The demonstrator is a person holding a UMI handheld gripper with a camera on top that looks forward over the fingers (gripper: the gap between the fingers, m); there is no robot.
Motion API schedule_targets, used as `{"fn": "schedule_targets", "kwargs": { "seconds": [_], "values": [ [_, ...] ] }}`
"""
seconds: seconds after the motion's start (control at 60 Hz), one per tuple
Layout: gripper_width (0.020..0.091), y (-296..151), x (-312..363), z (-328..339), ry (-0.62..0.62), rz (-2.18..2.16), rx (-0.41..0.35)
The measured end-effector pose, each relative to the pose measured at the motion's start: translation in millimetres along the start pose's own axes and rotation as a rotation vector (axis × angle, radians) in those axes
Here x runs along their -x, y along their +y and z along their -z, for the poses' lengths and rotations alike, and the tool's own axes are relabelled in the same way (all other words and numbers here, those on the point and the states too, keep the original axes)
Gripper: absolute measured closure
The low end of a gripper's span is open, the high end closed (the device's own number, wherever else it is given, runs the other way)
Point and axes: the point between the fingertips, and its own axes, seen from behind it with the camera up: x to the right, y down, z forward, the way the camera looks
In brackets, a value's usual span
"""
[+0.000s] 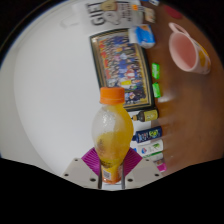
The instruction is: Pour water
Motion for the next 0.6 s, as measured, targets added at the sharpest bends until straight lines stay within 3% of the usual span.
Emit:
{"fn": "schedule_targets", "kwargs": {
  "seconds": [0.25,0.433,0.6],
  "values": [
    [0.0853,-94,-51,12,-0.017,-0.387,-0.062],
    [0.0853,-98,-68,14,0.026,-0.438,-0.019],
    [0.0852,-95,-58,17,0.109,-0.203,0.04]
  ]
}}
